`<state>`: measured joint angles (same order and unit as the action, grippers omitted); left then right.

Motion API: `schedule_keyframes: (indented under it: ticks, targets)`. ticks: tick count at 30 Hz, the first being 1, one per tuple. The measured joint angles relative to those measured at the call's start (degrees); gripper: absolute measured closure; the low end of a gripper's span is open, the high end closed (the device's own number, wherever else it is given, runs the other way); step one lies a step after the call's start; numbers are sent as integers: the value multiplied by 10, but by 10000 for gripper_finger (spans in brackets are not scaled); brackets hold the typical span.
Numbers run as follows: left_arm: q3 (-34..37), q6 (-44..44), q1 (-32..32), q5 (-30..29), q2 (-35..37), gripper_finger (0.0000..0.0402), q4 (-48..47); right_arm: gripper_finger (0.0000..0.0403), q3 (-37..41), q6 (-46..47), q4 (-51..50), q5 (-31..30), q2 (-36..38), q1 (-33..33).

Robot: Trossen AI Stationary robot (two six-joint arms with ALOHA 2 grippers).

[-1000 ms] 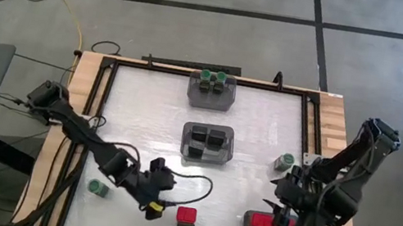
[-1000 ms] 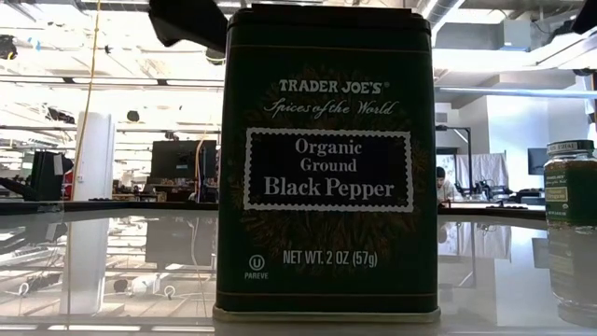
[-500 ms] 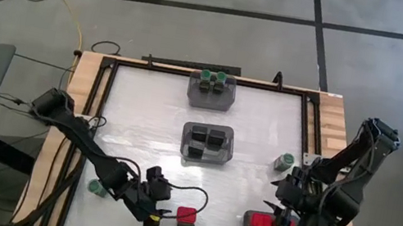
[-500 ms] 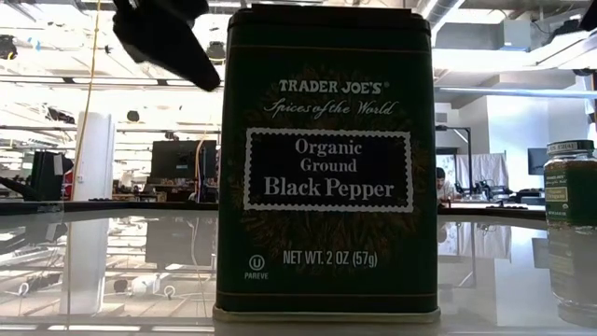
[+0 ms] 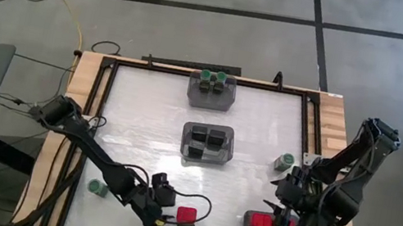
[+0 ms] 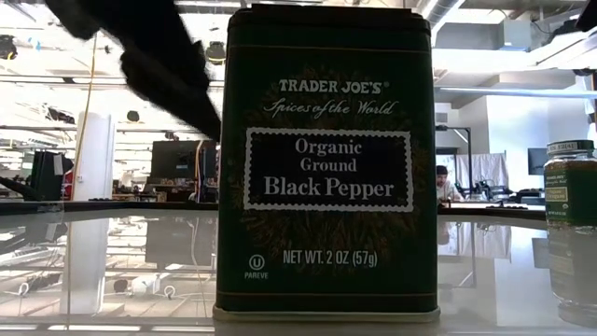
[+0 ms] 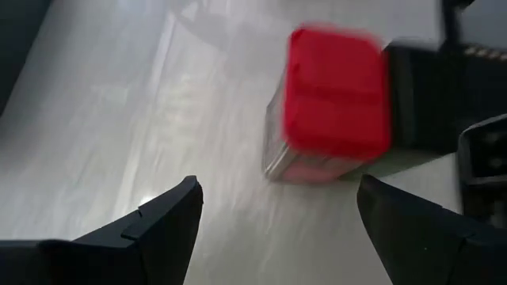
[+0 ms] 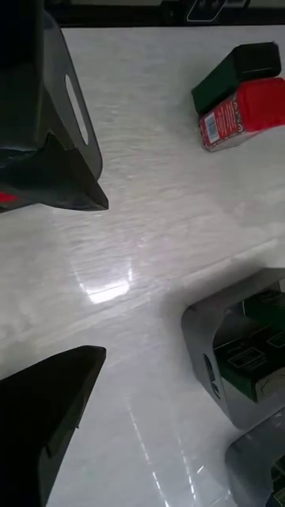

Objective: Sort spices by type
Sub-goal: Put the red seasoning can into the bottom black bin

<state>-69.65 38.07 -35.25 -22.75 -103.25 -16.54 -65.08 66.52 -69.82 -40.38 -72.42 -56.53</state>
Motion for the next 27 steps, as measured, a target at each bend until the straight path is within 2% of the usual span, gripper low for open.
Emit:
schedule_keyframes:
  ticks: [6,20,27]
  targets:
    - [0,-58,14,0,0,79,39,81,0,4,2,0,0,0]
    - [-2,-60,54,-20,0,79,42,81,0,10,13,0,0,0]
    - [-38,-117,54,-20,0,79,40,81,0,7,12,0,0,0]
